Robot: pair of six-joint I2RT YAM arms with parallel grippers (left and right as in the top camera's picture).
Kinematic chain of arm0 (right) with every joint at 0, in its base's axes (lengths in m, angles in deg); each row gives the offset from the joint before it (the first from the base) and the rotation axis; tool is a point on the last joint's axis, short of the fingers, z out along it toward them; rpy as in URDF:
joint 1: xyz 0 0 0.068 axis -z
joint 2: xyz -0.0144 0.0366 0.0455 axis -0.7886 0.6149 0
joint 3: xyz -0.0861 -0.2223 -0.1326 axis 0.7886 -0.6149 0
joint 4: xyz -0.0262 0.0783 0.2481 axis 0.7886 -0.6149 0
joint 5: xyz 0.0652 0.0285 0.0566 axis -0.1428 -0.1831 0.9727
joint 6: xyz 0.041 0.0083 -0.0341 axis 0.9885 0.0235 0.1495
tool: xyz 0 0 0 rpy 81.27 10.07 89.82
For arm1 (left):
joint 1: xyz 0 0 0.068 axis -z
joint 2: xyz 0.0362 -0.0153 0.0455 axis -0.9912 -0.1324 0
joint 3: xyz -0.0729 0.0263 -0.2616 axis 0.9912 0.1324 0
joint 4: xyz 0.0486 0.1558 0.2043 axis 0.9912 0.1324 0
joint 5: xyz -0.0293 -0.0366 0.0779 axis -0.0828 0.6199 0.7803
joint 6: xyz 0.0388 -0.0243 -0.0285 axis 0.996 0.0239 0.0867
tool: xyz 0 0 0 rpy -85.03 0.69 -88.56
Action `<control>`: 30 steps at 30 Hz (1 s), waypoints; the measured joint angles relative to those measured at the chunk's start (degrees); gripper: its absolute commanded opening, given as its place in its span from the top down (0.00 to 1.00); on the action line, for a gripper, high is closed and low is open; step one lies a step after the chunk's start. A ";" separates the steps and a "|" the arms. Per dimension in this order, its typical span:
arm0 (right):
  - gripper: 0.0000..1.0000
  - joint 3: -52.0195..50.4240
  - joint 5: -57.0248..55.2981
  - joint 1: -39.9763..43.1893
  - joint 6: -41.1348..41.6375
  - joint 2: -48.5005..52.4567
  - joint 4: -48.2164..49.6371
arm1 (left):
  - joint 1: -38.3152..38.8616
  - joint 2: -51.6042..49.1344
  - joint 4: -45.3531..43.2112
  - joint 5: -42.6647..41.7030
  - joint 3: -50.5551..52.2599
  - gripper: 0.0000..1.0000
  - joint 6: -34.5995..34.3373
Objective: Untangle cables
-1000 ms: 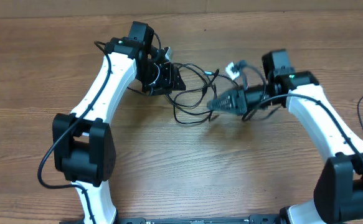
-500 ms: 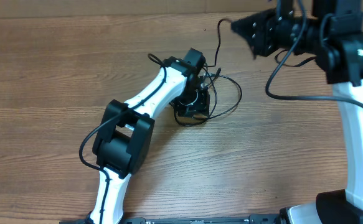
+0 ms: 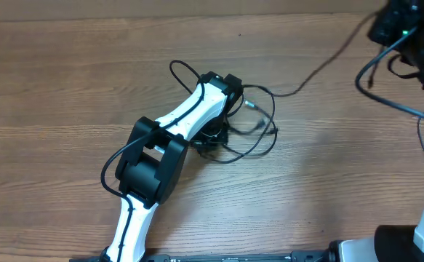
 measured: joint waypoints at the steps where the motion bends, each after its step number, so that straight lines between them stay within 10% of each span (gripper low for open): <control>1: 0.96 0.00 -2.34 1.20 1.68 0.31 -1.36 | 0.00 0.00 1.46 2.23 0.00 0.95 -0.85; 11: 0.95 0.04 -9.77 9.11 8.63 5.86 -7.34 | -3.54 -0.02 19.54 30.34 0.02 0.96 -20.37; 21: 0.03 0.02 1.55 9.31 9.92 11.80 -9.64 | -12.74 -0.20 10.27 21.99 0.00 0.95 -28.74; 30: 0.00 -4.09 18.08 7.54 9.81 12.20 -16.13 | -12.72 -0.31 3.61 11.72 0.00 0.82 -23.39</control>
